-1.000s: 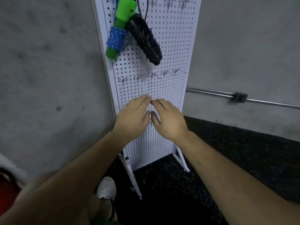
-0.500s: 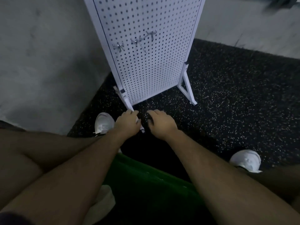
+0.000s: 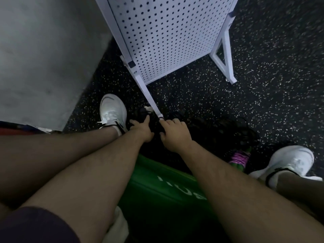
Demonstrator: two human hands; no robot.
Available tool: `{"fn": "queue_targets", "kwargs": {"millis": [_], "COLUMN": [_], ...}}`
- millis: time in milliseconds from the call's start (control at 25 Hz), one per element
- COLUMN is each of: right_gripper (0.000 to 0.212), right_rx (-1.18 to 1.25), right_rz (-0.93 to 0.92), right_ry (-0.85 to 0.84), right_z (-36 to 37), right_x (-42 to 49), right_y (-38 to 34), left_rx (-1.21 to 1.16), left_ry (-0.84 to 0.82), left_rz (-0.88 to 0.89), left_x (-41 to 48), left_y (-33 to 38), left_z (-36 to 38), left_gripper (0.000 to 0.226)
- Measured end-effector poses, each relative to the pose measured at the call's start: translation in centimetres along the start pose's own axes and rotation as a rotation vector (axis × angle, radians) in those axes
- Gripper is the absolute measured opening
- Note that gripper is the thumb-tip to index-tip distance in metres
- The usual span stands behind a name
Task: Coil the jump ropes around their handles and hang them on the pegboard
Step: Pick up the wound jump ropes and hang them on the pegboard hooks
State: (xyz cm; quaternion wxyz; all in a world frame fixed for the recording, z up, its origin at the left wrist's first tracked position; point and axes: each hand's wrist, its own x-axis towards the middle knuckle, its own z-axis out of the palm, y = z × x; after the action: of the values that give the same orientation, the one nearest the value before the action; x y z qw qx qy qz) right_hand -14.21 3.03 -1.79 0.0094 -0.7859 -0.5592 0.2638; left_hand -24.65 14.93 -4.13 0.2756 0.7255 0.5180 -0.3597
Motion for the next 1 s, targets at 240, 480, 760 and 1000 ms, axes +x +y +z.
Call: {"fn": "queue_targets", "kwargs": {"millis": [240, 480, 760, 1000], "right_gripper": [0.058, 0.054, 0.058, 0.069], "right_rx": [0.043, 0.078, 0.064, 0.11], "right_rz": [-0.004, -0.003, -0.094, -0.244], "right_ry": [0.023, 0.138, 0.292, 0.486], "right_z": [0.4, -2.5, -10.1, -21.5], "right_x": [1.2, 0.8, -1.6, -6.3], "right_y": [-0.9, -0.2, -1.4, -1.7], "left_rx": [-0.11, -0.164, -0.238, -0.415], "left_ry": [0.119, 0.243, 0.48, 0.626], "left_rz": [0.056, 0.117, 0.333, 0.666], "left_x": [1.5, -2.4, -10.5, -20.7], "left_y": [-0.9, -0.1, -1.0, 1.1], "left_z": [0.5, -1.9, -6.3, -13.8], "left_gripper": [0.043, 0.046, 0.058, 0.056]}}
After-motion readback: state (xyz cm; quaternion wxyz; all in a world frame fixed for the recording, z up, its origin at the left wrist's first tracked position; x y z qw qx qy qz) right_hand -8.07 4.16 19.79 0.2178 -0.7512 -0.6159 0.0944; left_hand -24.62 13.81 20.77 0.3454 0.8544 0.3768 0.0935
